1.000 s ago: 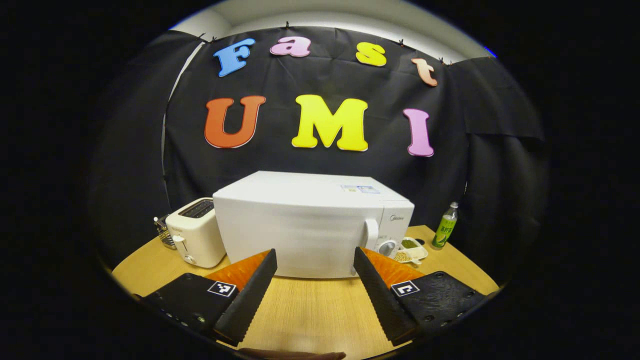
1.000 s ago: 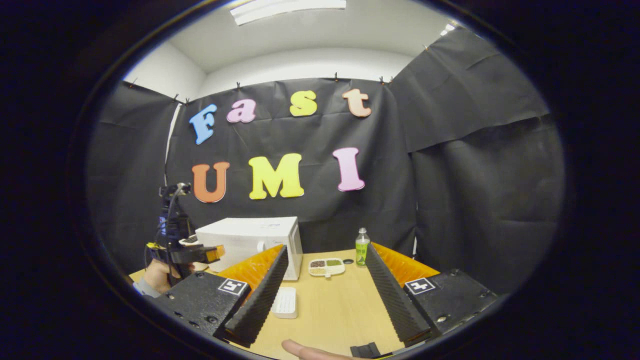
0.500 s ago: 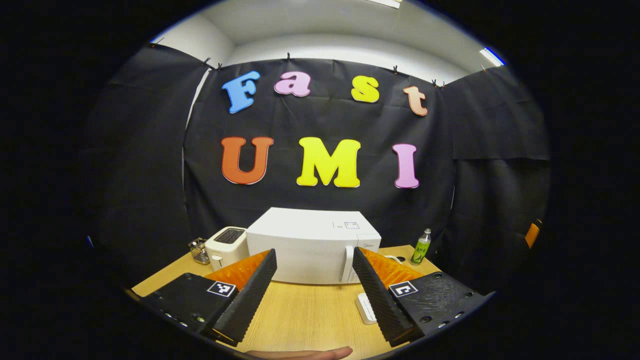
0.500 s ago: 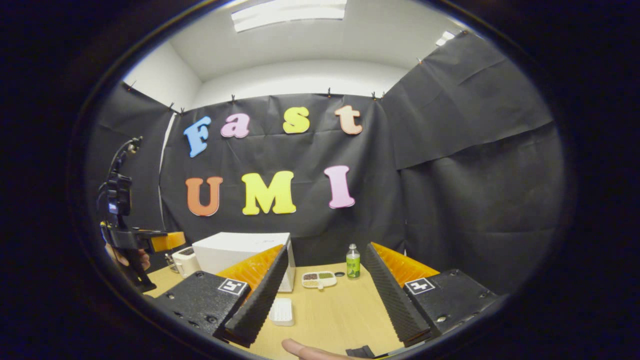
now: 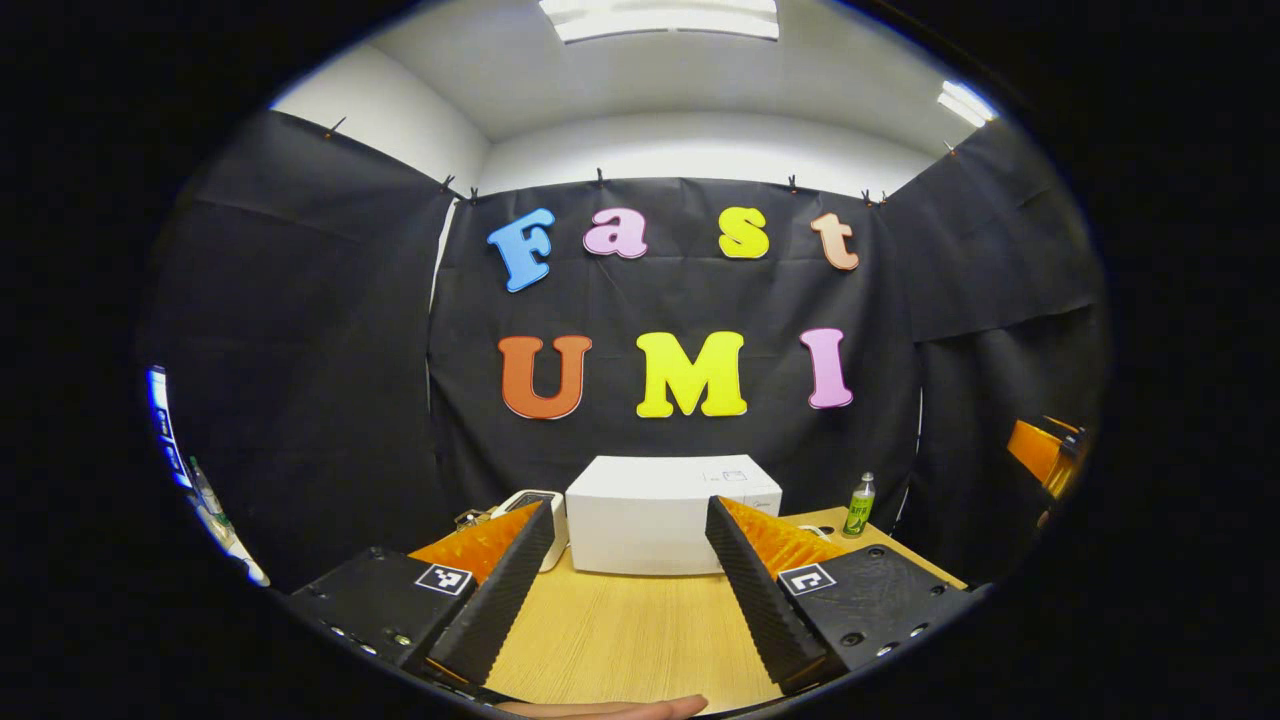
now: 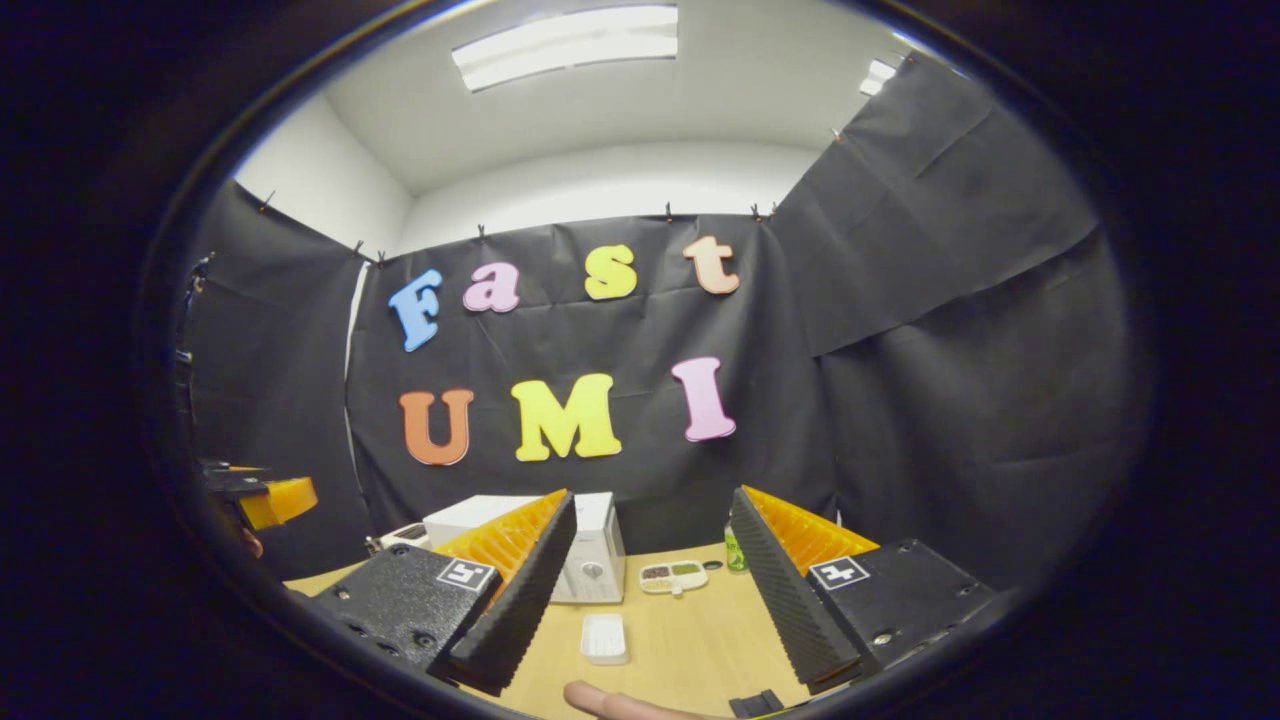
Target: Open the microwave oven with the left hand, put the food in, and close the microwave oven.
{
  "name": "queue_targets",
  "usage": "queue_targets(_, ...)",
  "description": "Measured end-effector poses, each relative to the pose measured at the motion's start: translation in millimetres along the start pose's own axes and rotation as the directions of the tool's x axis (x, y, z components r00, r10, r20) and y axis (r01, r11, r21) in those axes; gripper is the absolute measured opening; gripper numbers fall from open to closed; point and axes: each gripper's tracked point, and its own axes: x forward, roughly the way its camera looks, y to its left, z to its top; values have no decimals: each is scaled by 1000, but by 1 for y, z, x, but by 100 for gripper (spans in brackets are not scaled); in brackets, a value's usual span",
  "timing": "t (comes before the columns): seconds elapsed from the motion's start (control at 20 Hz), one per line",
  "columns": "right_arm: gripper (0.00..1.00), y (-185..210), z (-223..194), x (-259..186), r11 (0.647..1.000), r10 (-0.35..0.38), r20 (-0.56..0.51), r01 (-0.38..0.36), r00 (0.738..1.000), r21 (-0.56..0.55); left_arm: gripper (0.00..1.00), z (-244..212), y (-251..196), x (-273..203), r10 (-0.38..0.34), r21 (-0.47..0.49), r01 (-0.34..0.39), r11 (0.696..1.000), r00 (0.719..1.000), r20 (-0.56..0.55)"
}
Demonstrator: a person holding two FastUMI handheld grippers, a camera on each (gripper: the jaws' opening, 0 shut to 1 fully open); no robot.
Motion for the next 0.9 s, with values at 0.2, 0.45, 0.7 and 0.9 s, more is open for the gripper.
queue_targets(0.2, 99, 14, -7, 1, 1000, 21, -18, -21, 1000, -7, 95, 2, 3, -16, -8, 52, 6, 999, 999, 36)
queue_targets(0.45, 99, 19, -7, -3, 999, 37, -25, -37, 999, -12, 96, 1, 6, -17, -15, 30, 14, 999, 999, 46)
queue_targets(0.7, 99, 18, -7, -4, 1000, 24, -24, -24, 999, -6, 95, 1, 1, -16, -31, 35, 30, 999, 998, 51)
queue_targets(0.9, 99, 20, -11, -2, 999, 32, -41, -32, 999, 1, 85, 3, -10, -15, -61, 48, 58, 997, 996, 63)
